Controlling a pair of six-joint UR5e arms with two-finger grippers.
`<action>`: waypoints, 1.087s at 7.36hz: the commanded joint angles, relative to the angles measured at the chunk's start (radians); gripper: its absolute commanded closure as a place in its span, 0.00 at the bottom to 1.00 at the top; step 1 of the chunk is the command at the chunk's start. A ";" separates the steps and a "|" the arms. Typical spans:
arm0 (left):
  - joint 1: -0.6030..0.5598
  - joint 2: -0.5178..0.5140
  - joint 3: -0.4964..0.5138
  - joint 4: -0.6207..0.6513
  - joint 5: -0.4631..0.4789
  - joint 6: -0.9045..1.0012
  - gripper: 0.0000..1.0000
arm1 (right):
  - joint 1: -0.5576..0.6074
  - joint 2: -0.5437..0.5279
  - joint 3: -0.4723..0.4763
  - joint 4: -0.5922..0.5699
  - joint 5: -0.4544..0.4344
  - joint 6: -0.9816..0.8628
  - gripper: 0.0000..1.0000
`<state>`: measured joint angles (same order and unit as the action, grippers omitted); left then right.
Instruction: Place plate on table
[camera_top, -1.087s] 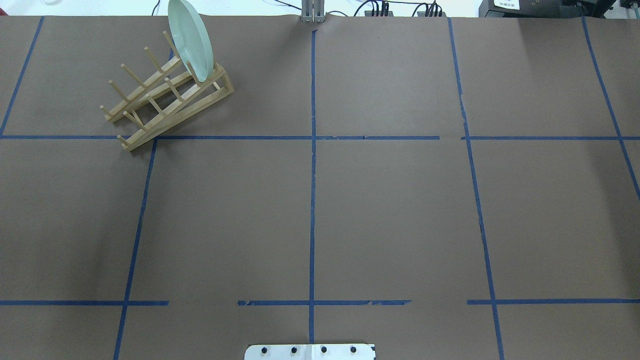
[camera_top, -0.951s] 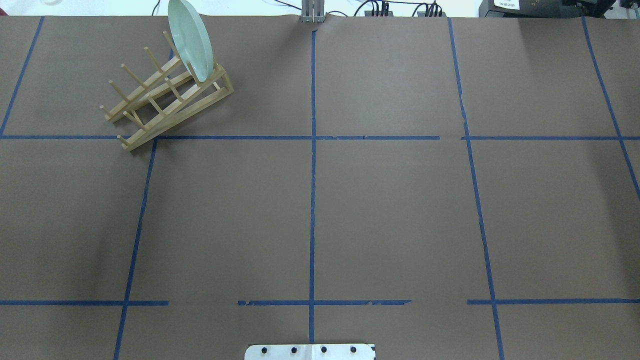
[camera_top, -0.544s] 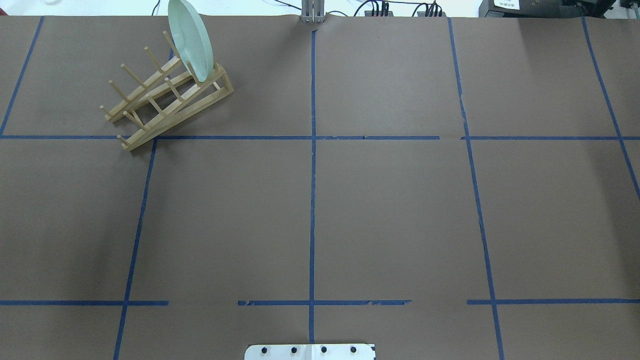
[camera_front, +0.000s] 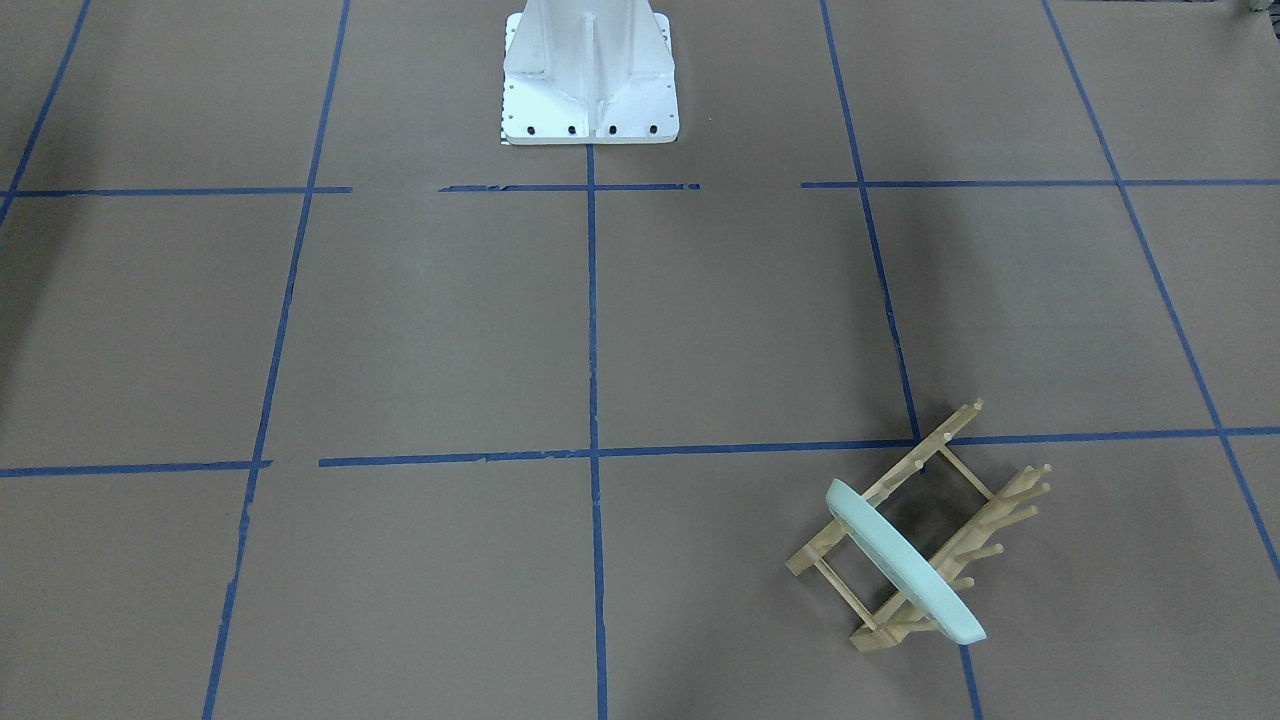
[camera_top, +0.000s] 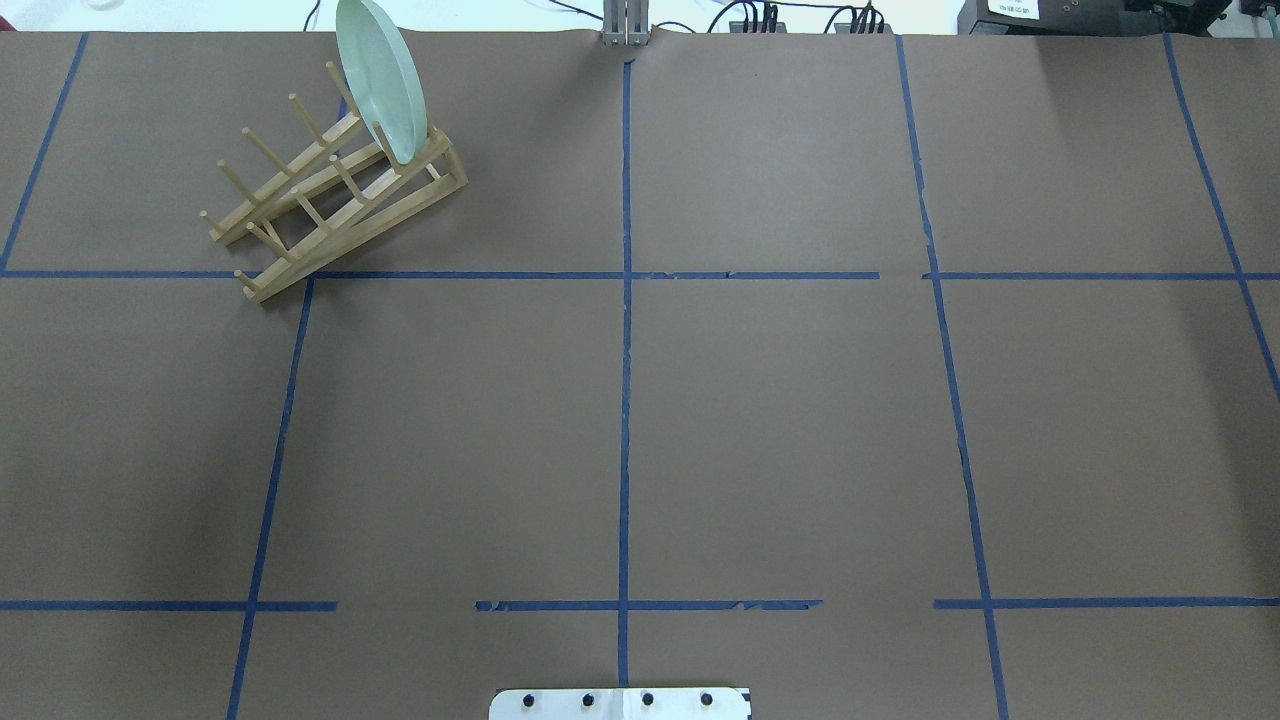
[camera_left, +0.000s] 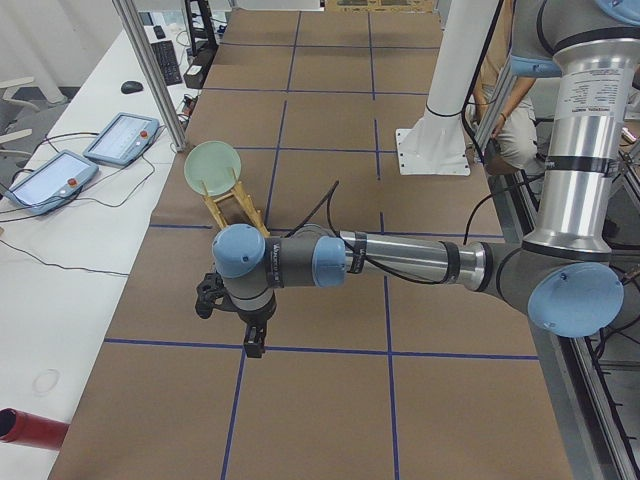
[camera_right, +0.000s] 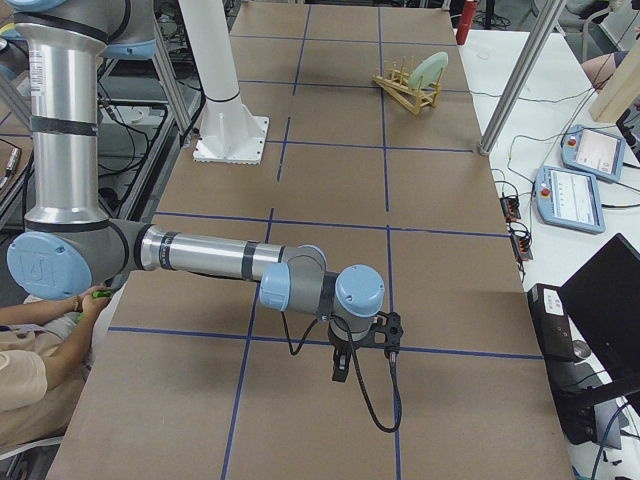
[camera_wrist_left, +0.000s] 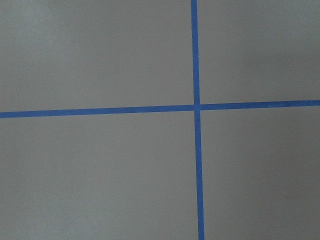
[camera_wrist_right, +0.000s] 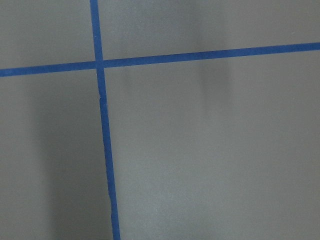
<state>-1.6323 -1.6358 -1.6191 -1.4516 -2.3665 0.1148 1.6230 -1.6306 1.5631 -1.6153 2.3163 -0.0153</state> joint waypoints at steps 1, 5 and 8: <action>0.023 -0.013 -0.004 -0.077 -0.230 -0.149 0.00 | 0.000 0.000 0.000 0.000 0.000 0.000 0.00; 0.216 -0.172 0.068 -0.698 -0.254 -1.136 0.00 | 0.000 0.000 0.000 0.000 0.000 0.000 0.00; 0.454 -0.378 0.134 -0.899 0.090 -1.519 0.00 | 0.000 0.000 0.000 0.000 0.000 0.000 0.00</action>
<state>-1.2715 -1.9565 -1.5008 -2.2327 -2.4403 -1.2459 1.6229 -1.6305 1.5631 -1.6153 2.3163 -0.0153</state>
